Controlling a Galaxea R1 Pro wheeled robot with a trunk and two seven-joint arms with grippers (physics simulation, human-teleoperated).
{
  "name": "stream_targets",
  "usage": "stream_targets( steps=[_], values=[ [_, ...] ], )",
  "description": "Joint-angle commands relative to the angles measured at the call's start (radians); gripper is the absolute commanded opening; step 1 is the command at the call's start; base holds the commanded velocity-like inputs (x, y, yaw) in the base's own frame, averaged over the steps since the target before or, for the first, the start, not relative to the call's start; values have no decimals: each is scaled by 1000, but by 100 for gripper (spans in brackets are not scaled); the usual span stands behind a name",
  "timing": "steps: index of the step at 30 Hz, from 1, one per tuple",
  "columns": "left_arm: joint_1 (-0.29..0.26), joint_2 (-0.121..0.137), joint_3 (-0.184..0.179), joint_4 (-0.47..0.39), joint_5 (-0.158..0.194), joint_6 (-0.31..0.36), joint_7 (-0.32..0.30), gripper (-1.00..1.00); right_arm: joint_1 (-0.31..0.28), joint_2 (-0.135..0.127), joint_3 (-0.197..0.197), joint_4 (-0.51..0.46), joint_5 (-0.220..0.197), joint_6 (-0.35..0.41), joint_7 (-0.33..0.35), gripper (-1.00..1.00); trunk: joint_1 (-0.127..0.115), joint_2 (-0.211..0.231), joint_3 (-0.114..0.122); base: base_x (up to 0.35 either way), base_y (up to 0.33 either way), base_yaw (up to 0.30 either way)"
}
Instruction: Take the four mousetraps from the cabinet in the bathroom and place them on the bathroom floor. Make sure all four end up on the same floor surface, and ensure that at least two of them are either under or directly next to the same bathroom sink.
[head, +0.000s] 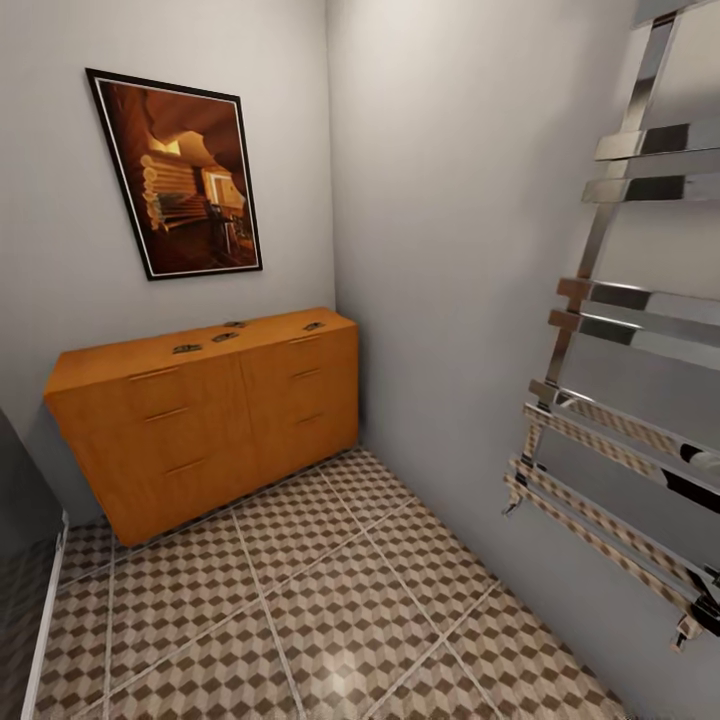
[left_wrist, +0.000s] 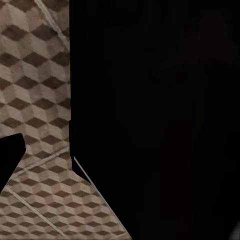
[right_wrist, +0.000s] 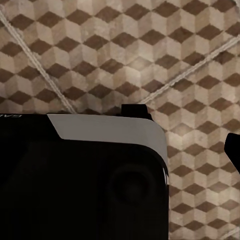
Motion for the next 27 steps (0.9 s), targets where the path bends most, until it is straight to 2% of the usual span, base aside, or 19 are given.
stream_targets(
  steps=[1, 27],
  values=[
    [1, 0, 8, -1, -1, -1, -1, 100, -1, 0, -1, 1, 1, -3, -1, 100, 0, 0, -2, 0, 0, 0],
    [1, 0, 8, -1, -1, -1, 0, 100, -1, 2, 1, 4, 4, -3, -1, 100, 0, 0, -44, 0, 0, 0]
  ],
)
